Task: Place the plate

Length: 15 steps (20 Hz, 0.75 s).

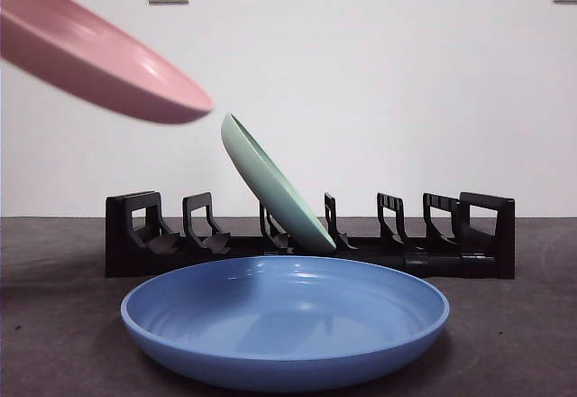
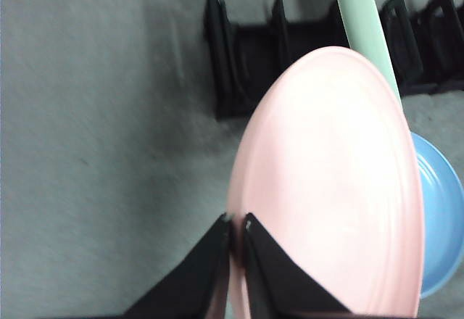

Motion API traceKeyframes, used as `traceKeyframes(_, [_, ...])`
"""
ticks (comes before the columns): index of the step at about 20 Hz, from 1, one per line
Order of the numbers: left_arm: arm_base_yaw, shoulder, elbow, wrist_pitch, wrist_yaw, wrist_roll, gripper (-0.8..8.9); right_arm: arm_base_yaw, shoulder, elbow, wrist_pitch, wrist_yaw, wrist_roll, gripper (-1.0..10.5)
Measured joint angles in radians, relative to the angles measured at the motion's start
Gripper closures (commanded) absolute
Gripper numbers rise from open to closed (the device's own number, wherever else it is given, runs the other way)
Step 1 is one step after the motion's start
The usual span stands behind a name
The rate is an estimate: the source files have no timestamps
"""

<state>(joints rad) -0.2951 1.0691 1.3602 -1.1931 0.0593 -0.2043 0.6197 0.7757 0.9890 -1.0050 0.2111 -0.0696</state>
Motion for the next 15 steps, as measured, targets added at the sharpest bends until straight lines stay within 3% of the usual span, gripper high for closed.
traceKeyframes(9, [-0.02, -0.164, -0.378, 0.214, 0.181, -0.179, 7.99, 0.0, 0.0, 0.0, 0.0, 0.0, 0.0, 6.7])
traceKeyframes(15, [-0.135, -0.188, -0.641, 0.438, 0.191, -0.407, 7.99, 0.0, 0.0, 0.0, 0.002, 0.0, 0.0, 6.7])
